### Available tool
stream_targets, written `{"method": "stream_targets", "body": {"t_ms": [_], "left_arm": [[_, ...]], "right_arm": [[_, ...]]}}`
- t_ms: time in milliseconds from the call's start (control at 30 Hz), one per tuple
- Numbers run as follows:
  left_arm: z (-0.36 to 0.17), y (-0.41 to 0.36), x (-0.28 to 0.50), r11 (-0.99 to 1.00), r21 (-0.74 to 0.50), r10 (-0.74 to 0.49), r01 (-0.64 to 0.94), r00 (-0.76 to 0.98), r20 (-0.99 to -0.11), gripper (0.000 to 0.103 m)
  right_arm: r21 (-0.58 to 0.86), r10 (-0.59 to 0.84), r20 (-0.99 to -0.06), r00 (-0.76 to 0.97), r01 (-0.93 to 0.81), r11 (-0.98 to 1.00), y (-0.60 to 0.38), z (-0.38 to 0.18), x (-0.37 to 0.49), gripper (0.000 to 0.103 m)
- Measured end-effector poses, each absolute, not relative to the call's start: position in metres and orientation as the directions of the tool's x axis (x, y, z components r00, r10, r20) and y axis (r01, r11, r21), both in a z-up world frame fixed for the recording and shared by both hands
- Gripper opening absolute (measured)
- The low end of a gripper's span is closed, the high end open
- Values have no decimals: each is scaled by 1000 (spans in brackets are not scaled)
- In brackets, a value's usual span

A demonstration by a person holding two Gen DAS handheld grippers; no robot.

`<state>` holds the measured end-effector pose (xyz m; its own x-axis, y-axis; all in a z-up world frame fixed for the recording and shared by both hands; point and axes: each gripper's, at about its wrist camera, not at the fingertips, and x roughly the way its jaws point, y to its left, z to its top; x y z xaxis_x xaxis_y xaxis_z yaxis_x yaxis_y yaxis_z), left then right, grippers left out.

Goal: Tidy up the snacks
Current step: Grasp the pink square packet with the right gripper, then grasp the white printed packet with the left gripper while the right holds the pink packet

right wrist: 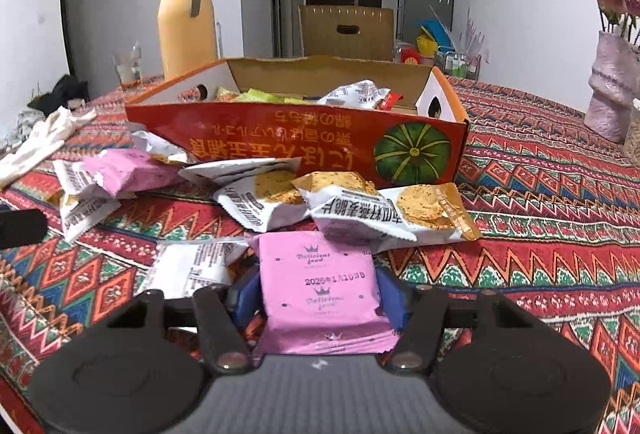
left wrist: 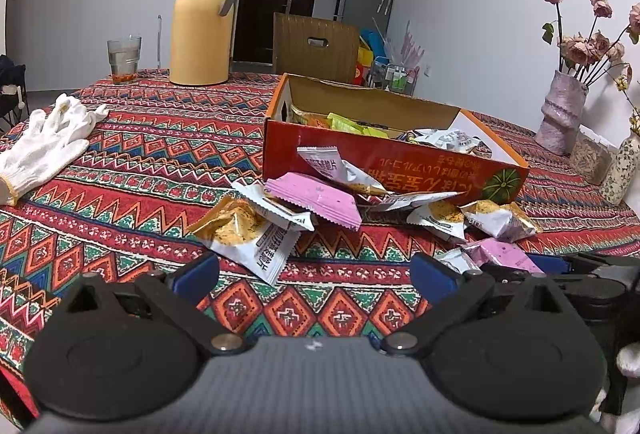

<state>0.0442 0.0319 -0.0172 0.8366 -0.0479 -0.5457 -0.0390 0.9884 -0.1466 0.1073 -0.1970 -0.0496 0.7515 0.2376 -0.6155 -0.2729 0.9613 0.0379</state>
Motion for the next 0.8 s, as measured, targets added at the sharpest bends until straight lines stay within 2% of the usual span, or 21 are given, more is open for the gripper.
{"method": "stream_targets", "body": {"t_ms": [367,800], "left_arm": [[-16,-1,61,988,-150,-107,24,811,-575,103],[-30,-68,92,993,-101,-114,64,748,-654,103]], "right_arm": [[54,221,-503,836,-224,973,-222,-29,62,60],[108,142,-472,870,-103,989,-274,-35,52,60]]}}
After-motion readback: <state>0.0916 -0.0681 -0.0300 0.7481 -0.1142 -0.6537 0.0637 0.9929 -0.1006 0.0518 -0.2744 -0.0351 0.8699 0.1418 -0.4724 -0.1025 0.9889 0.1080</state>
